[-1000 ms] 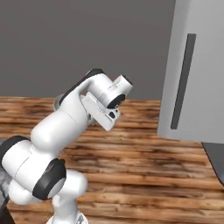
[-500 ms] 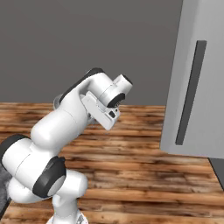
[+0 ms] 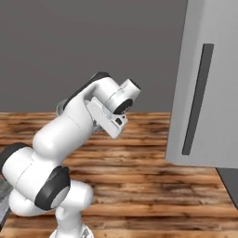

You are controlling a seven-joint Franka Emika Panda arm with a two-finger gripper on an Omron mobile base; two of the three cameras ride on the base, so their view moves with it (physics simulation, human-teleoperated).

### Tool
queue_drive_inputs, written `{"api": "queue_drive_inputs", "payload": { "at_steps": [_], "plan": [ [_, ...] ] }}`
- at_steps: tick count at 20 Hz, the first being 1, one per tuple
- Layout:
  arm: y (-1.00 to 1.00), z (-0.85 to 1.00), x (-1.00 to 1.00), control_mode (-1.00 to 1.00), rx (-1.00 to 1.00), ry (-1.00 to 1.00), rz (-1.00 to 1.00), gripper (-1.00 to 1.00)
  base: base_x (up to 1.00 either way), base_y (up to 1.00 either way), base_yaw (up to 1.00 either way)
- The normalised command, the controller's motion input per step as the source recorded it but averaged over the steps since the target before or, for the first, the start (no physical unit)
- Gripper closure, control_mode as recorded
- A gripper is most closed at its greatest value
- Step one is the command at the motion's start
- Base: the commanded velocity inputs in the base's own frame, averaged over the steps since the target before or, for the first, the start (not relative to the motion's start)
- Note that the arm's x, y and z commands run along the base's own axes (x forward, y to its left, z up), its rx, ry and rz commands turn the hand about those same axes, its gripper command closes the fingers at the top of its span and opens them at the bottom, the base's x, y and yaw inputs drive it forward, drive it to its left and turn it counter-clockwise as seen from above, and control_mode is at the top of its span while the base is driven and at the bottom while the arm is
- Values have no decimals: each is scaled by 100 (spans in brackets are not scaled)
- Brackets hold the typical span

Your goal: Move the cup from next to the sink to the open cabinet. Then, move the bowl with the pear to the fridge to clear the area for faucet cleaning.

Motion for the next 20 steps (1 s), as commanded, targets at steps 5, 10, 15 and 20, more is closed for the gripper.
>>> {"api": "queue_drive_inputs", "payload": {
  "at_steps": [5,10,15,20],
  "plan": [
    [0,0,0,100,0,0,0,100,95,-16,-7],
    [0,0,0,100,0,0,0,100,96,2,3],
    [0,0,0,100,0,0,0,100,100,14,3],
    [0,0,0,100,0,0,0,100,100,13,-8]
  ]
}}
